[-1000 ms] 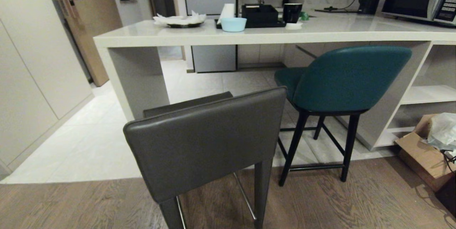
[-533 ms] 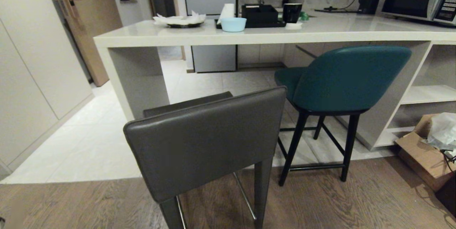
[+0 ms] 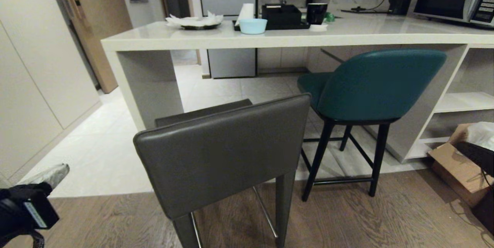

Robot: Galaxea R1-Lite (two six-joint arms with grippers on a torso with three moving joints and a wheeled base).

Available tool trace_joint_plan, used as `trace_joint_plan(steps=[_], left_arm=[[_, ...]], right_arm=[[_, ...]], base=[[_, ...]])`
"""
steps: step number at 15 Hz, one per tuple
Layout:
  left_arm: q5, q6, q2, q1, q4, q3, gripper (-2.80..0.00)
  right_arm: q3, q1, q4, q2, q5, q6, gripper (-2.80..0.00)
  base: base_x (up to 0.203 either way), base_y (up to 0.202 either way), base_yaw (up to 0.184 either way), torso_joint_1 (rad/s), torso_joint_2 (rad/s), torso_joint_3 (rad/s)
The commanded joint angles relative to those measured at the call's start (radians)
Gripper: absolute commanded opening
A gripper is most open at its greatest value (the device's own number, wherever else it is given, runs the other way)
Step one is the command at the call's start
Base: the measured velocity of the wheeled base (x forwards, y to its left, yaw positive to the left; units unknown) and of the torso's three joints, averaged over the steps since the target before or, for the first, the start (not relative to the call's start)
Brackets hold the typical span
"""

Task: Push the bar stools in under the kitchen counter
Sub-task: Push the gray chair back under the dining table

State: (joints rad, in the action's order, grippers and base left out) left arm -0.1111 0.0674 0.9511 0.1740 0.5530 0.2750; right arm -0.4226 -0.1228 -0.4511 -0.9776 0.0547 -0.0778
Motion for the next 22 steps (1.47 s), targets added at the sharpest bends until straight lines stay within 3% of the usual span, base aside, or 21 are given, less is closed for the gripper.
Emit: trace_joint_plan(steps=[1, 3, 7, 8, 11, 16, 22], left_arm=[[-0.016, 0.037, 0.134, 0.080, 0.007, 0.031, -2.80], [-0.065, 0.115, 0.163, 0.163, 0.008, 0.049, -2.80], [-0.294, 0.223, 0.129, 0.383, -0.021, 0.015, -2.80], [-0.336, 0.264, 0.120, 0.416, -0.043, 0.011, -2.80], [-0.414, 0.289, 0.123, 0.472, -0.051, 0.013, -2.80], [-0.434, 0.381, 0.267, 0.514, -0.040, 0.102, -2.80], [-0.442, 0.458, 0.395, 0.559, -0.039, 0.161, -2.80]], right_arm=[[-0.051, -0.072, -0.062, -0.261, -0.008, -0.013, -2.80], [-0.105, -0.105, -0.157, -0.424, -0.032, -0.020, -2.80], [-0.323, -0.134, -0.322, -0.741, -0.075, -0.029, -2.80], [-0.373, -0.141, -0.344, -0.801, -0.080, -0.032, -2.80], [-0.506, -0.153, -0.387, -0.932, -0.087, -0.044, -2.80], [-0.797, -0.158, -0.387, -1.133, -0.179, -0.046, -2.80], [-0.873, -0.248, -0.384, -1.210, -0.195, -0.067, -2.80]], base=[[0.000, 0.000, 0.000, 0.000, 0.00, 0.000], [0.000, 0.000, 0.000, 0.000, 0.00, 0.000], [0.000, 0.000, 0.000, 0.000, 0.00, 0.000], [0.000, 0.000, 0.000, 0.000, 0.00, 0.000], [0.000, 0.000, 0.000, 0.000, 0.00, 0.000], [0.000, 0.000, 0.000, 0.000, 0.00, 0.000], [0.000, 0.000, 0.000, 0.000, 0.00, 0.000]])
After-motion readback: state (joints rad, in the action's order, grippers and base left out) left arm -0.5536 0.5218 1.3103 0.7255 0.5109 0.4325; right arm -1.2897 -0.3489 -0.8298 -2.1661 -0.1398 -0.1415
